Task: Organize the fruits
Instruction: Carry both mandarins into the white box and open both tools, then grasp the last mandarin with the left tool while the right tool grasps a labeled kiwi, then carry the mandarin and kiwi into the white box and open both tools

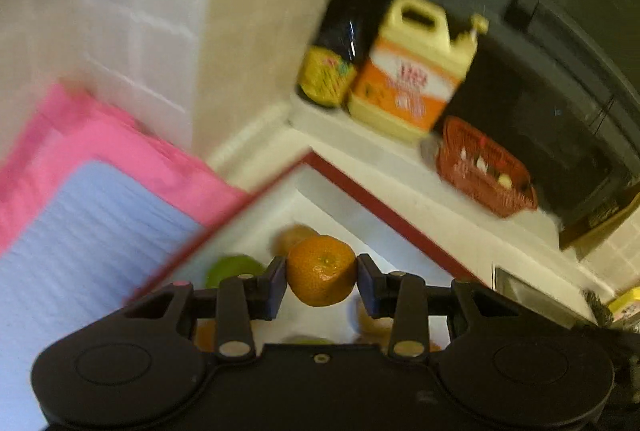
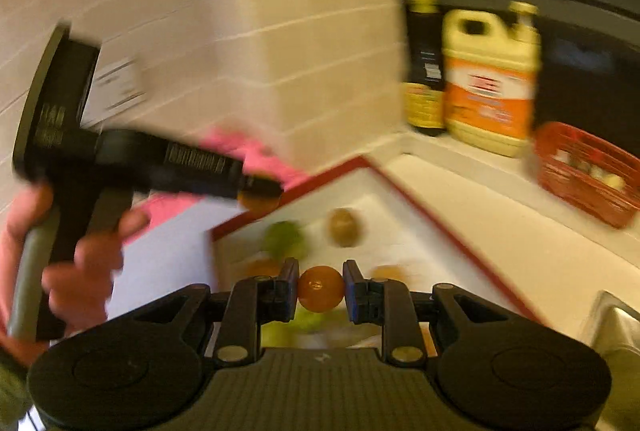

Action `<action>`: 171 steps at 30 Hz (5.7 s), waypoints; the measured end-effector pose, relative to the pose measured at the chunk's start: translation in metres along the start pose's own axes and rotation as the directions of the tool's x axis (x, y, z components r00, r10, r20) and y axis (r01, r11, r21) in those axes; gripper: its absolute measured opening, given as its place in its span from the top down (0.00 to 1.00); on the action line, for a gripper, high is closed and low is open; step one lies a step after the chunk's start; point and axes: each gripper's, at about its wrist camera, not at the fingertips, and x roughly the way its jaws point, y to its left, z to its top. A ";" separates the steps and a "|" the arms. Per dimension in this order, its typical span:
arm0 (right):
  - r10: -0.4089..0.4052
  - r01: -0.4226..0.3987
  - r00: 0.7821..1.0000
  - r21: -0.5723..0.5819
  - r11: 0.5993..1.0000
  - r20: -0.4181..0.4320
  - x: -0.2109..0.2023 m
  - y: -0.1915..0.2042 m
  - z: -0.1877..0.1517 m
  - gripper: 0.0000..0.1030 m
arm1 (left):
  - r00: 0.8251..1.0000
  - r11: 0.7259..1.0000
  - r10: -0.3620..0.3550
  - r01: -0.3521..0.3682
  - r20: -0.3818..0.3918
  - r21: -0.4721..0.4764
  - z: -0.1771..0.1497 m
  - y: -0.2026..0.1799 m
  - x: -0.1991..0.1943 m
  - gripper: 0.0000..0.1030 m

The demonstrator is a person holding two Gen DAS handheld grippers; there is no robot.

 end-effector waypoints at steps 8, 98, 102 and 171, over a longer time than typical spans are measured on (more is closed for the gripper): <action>0.009 0.017 0.993 0.215 0.976 -0.119 0.048 -0.059 -0.002 0.75 | 0.993 1.000 0.009 -0.008 -0.121 0.012 -0.004 -0.011 0.063 0.56; 0.513 -0.641 0.766 -0.393 0.659 -0.388 0.150 0.382 -0.132 0.28 | 0.908 0.825 0.417 -0.397 -0.041 -0.402 -0.134 0.373 -0.127 0.42; 0.523 -0.658 0.751 -0.390 0.644 -0.403 0.153 0.384 -0.133 0.30 | 0.908 0.842 0.417 -0.403 -0.043 -0.358 -0.136 0.374 -0.131 0.53; 0.585 -0.654 0.673 0.006 0.756 -0.453 0.129 0.250 -0.144 0.46 | 0.836 0.805 0.536 -0.463 0.120 -0.370 -0.232 0.141 -0.261 0.54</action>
